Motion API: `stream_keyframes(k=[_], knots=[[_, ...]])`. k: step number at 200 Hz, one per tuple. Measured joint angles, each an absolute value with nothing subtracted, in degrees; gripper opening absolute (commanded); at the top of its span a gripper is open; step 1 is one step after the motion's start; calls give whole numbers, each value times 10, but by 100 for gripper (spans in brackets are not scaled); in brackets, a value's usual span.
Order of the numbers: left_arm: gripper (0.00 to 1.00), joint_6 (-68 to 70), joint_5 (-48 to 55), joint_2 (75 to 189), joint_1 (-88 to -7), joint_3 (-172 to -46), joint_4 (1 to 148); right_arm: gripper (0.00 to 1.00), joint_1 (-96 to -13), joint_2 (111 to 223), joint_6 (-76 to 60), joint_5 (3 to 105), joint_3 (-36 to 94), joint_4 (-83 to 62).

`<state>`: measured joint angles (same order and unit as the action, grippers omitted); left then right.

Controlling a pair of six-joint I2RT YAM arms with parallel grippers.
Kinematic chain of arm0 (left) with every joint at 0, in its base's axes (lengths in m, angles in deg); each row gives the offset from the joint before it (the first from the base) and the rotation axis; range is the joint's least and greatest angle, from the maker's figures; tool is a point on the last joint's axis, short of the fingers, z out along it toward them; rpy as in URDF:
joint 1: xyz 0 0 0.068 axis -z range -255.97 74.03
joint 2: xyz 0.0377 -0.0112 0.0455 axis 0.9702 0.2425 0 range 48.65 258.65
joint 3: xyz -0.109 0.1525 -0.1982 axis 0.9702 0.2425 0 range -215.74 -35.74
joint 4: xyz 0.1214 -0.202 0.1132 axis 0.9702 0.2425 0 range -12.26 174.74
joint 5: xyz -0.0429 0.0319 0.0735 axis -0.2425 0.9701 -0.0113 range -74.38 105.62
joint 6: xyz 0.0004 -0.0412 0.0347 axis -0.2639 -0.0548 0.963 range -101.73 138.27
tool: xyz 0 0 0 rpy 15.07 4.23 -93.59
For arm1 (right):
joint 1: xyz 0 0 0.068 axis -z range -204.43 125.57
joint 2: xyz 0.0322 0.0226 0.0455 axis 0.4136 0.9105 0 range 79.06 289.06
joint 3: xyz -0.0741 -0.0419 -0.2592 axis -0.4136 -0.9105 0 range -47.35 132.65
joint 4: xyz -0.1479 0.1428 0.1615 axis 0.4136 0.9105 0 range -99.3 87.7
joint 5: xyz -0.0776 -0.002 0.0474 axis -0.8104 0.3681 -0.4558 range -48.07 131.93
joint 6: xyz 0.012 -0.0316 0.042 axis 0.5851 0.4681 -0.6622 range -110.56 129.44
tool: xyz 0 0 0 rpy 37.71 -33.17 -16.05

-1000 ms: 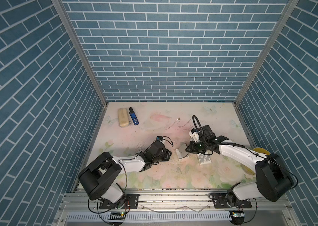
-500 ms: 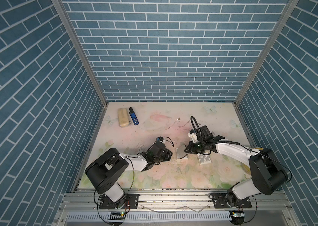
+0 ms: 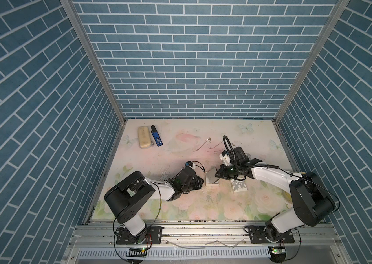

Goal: Take the necklace out of the lift-off lid jewelry box
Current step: Place the inner lining in the jewelry box.

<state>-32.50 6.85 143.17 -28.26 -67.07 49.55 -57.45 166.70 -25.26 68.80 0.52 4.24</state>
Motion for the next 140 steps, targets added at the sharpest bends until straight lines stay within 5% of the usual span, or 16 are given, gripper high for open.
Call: stream_keyframes(k=[140], knots=[[26,-336,71,1449,-253,-693,495,5,-580,1691,-309,705,-9,-8]])
